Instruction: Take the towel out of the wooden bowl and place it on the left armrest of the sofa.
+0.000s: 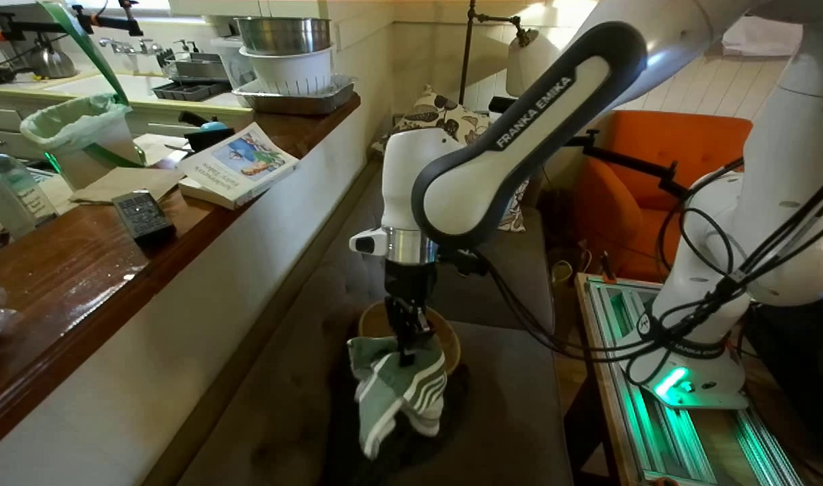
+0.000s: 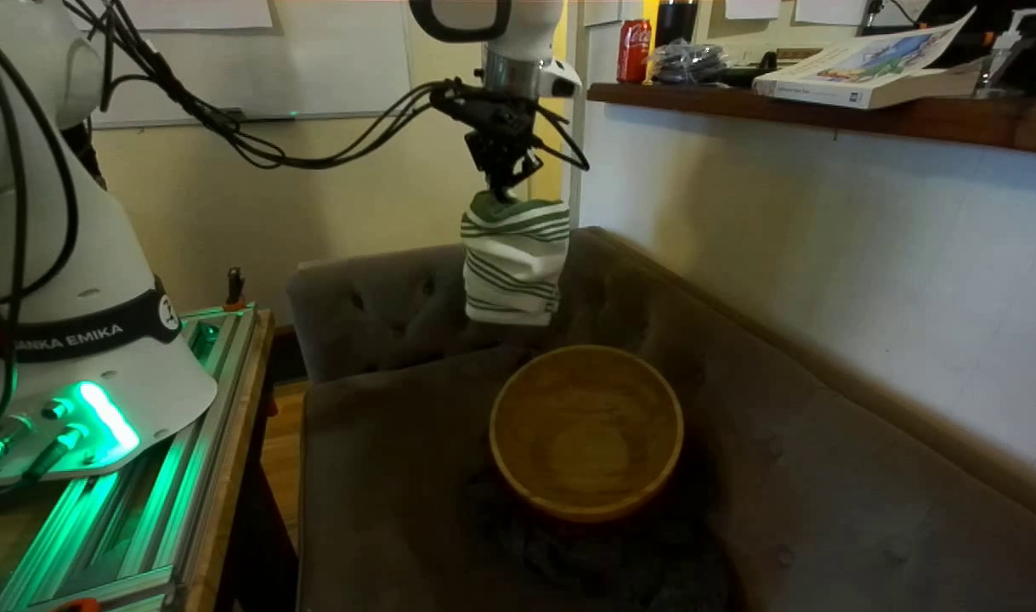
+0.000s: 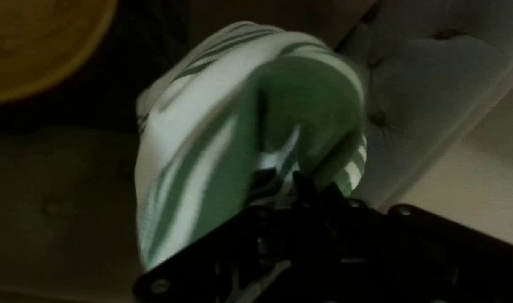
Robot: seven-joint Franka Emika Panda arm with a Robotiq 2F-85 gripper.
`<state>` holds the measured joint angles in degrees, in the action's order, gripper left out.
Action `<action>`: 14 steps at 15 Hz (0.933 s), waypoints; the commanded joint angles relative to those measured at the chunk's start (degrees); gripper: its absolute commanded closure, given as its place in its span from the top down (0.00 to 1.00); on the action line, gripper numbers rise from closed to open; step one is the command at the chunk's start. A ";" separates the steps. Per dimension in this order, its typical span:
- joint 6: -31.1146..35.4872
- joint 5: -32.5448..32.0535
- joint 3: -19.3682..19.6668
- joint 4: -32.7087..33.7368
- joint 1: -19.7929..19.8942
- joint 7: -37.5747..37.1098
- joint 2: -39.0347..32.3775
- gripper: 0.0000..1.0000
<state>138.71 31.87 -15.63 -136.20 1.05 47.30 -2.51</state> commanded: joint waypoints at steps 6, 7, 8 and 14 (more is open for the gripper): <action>-1.64 14.69 -3.22 14.40 -16.11 9.91 -3.89 0.02; -4.30 14.16 -3.58 16.71 -16.64 11.03 -5.89 0.02; -1.09 12.28 -3.03 11.27 -16.40 7.26 -0.90 0.02; -1.01 12.90 -3.44 12.52 -16.95 7.91 -2.86 0.02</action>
<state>137.72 44.19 -18.66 -124.31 -15.33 54.71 -4.87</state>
